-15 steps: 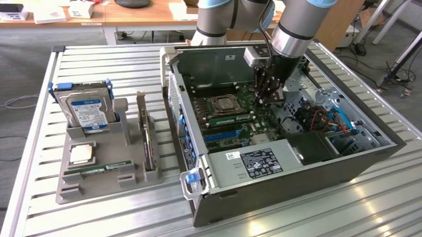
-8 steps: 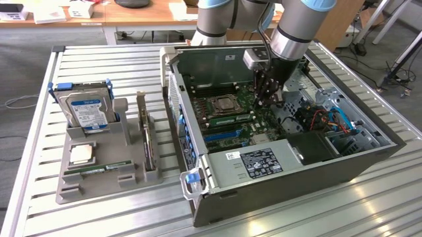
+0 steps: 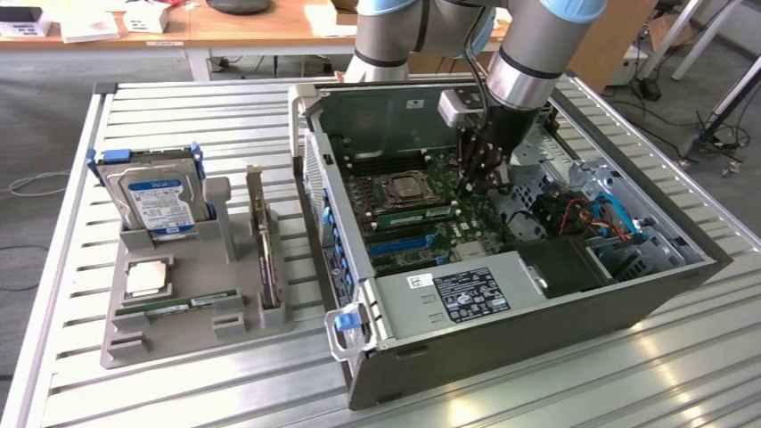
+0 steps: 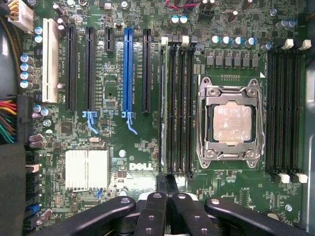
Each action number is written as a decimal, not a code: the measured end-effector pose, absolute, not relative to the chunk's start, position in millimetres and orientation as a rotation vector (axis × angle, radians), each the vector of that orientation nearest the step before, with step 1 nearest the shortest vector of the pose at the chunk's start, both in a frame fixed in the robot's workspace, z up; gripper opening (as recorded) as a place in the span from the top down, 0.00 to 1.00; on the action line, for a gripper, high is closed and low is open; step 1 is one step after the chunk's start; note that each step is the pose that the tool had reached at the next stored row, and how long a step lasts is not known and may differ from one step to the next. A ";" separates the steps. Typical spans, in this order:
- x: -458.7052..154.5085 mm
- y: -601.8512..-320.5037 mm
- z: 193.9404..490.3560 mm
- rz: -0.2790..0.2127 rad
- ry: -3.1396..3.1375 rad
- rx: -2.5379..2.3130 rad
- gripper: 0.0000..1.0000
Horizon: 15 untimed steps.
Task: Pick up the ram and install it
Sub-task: 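Press down the ram until it locks into place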
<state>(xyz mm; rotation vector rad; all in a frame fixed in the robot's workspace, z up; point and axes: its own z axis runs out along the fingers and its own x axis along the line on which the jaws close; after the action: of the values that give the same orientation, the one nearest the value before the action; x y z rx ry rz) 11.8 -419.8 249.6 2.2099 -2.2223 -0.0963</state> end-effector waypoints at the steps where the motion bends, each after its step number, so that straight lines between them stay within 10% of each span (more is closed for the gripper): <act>1: 11.8 -419.0 249.5 -0.096 -2.222 2.210 0.89; 15: 11.8 -418.5 241.8 -0.096 -2.222 2.210 0.89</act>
<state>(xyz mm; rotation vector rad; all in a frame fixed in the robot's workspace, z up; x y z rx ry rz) 11.8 -418.5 241.8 2.2099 -2.2221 -0.0961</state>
